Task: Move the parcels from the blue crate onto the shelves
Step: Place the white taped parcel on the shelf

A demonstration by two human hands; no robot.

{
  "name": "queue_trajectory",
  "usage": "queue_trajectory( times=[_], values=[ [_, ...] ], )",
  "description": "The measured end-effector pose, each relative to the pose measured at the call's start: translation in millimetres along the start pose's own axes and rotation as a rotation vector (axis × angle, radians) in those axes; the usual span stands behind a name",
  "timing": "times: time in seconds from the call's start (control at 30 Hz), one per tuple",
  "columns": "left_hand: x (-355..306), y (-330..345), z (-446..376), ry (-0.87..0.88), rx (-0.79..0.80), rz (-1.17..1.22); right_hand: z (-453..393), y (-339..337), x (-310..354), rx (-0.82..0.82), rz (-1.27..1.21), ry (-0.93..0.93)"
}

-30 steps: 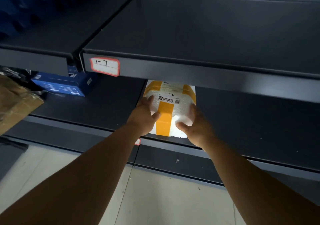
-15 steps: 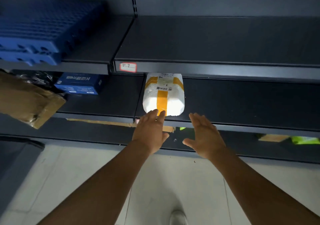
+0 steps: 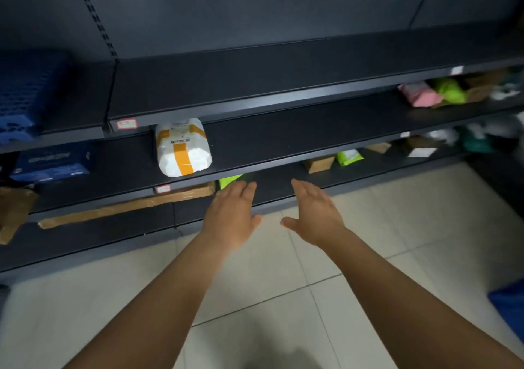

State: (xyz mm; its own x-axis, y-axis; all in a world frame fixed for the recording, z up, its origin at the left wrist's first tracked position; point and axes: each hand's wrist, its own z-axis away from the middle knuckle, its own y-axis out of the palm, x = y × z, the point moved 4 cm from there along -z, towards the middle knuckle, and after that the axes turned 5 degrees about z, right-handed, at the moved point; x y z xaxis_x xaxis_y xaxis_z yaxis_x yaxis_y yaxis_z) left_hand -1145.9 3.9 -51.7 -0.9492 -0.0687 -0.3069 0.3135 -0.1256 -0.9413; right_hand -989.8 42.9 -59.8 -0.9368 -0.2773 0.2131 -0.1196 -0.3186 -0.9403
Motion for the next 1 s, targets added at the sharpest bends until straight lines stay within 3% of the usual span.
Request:
queue_trajectory(
  times=[0.3,0.67,1.0],
  values=[
    [-164,10,65,0.243,-0.003,0.027,157,-41,-120,-0.137,-0.063,0.230],
    [-376,71,210,0.560,0.065,0.045,415,-31,-273,-0.252,-0.097,0.548],
    [-529,107,292,0.834,0.137,0.037,575,-33,-363,-0.360,-0.121,0.823]
  ],
)
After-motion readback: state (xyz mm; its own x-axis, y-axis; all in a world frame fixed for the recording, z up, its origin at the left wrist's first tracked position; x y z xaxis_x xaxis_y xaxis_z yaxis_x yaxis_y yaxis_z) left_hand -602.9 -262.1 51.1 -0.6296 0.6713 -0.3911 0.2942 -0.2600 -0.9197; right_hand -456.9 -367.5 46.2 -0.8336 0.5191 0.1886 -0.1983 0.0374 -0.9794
